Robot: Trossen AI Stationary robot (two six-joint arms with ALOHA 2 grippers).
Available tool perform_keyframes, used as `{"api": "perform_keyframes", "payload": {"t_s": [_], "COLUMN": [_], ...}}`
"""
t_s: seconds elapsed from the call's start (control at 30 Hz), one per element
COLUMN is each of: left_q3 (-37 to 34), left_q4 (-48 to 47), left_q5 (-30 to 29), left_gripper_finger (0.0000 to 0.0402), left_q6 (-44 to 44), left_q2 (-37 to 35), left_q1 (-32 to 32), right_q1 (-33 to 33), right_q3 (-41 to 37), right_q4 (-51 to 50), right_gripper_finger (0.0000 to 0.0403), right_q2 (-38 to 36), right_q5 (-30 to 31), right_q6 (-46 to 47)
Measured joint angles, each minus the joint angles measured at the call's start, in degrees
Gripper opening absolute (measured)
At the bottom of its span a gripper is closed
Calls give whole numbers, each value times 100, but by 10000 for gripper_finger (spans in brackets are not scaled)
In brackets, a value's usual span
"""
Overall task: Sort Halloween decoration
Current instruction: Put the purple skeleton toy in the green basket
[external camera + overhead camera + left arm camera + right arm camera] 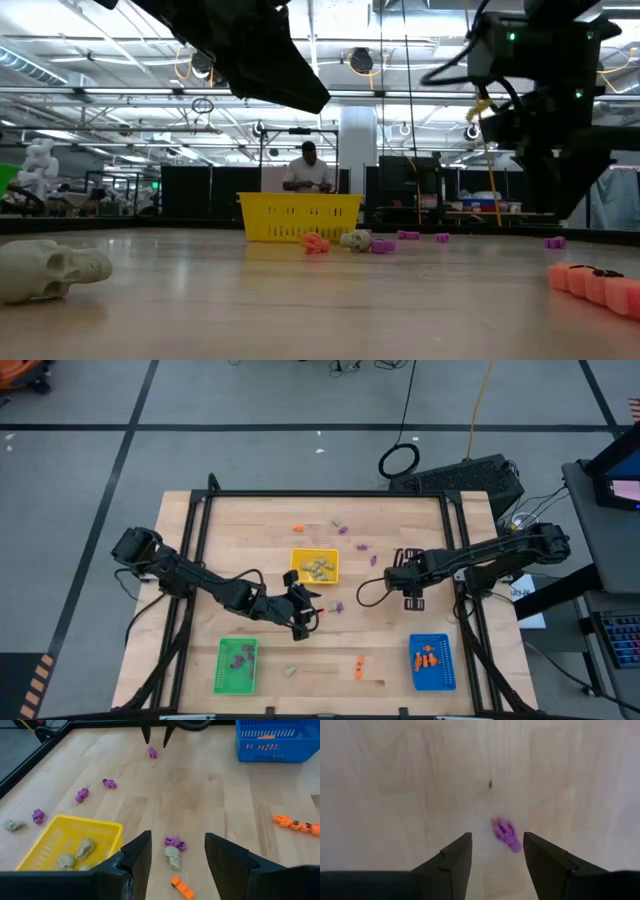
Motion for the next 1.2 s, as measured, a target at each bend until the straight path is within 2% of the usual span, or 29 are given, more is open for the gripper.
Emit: {"api": "perform_keyframes", "payload": {"t_s": [0.33, 0.6, 1.1, 1.2], "left_q3": [0, 0, -1, -1], "left_q4": [-9, -46, -65, -66], "left_q5": [45, 47, 224, 224], "left_gripper_finger": [182, 182, 182, 182], "left_q6": [0, 2, 0, 1], "left_q2": [0, 0, 0, 0], "left_q1": [31, 30, 26, 26], "right_q1": [-583, -718, -716, -716], "right_q3": [-271, -273, -247, -249], "right_q4": [429, 407, 407, 409], "right_gripper_finger": [164, 165, 164, 151], "right_q2": [2, 114, 879, 887], "right_q5": [-330, -442, -113, -112], "right_q6": [-398, -402, -371, -410]}}
